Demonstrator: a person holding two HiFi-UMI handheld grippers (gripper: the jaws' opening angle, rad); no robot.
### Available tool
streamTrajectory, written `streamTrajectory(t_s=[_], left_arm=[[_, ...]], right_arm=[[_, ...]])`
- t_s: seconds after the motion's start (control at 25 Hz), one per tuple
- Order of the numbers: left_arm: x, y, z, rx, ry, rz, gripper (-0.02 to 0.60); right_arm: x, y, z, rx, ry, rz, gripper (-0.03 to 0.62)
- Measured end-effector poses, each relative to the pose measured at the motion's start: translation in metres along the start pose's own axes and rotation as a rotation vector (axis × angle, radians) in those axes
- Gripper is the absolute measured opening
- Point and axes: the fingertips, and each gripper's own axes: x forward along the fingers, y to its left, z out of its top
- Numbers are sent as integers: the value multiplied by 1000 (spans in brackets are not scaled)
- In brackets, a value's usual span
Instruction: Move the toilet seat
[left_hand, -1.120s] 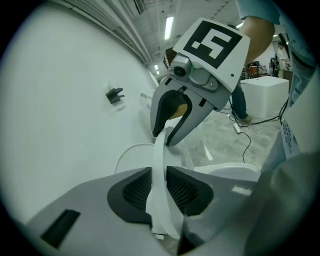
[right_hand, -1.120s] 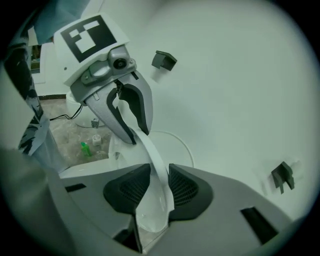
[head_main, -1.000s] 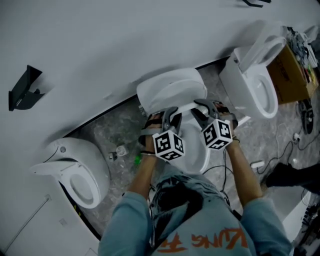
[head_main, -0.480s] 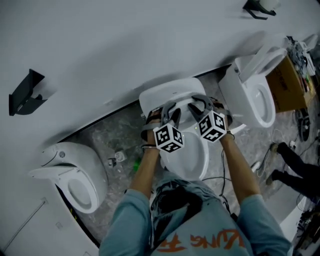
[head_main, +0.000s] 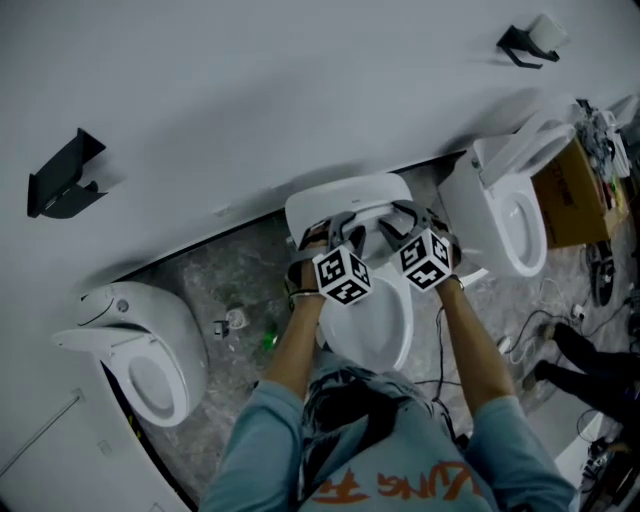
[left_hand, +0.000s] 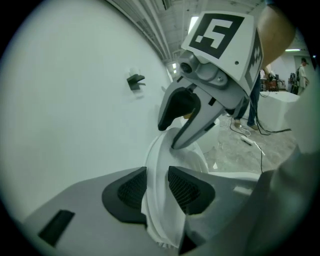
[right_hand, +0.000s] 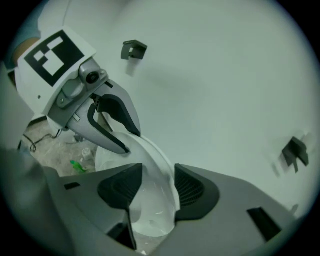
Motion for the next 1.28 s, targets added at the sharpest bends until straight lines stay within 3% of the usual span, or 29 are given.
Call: streamTrajectory(t_s=[0.04, 0.28, 0.44, 0.6, 0.72, 0.88, 1.08, 1.28], left_arm=[[-4, 3, 3, -18, -5, 10, 123], [-58, 32, 53, -163, -152, 146, 123], [-111, 40, 94, -332, -275, 260, 115], [-159, 32, 122, -505, -347, 384, 90], [-194, 17, 132, -590, -379, 478, 48], [-227, -26, 146, -603, -399, 545, 6], [-249, -80, 151, -648, -435, 553, 2], [-258, -123, 151, -631, -396, 584, 2]], right_arm=[[-5, -1, 1, 46, -21, -3, 223], [-59, -19, 17, 292, -217, -66, 195], [-117, -31, 32, 411, -371, -100, 106], [-178, -45, 45, 491, -524, -137, 33], [-216, -42, 48, 561, -622, -138, 0], [-265, -25, 34, 647, -713, -104, -2], [-302, 3, 12, 574, -706, -66, -2], [-331, 23, -1, 540, -758, -55, -2]])
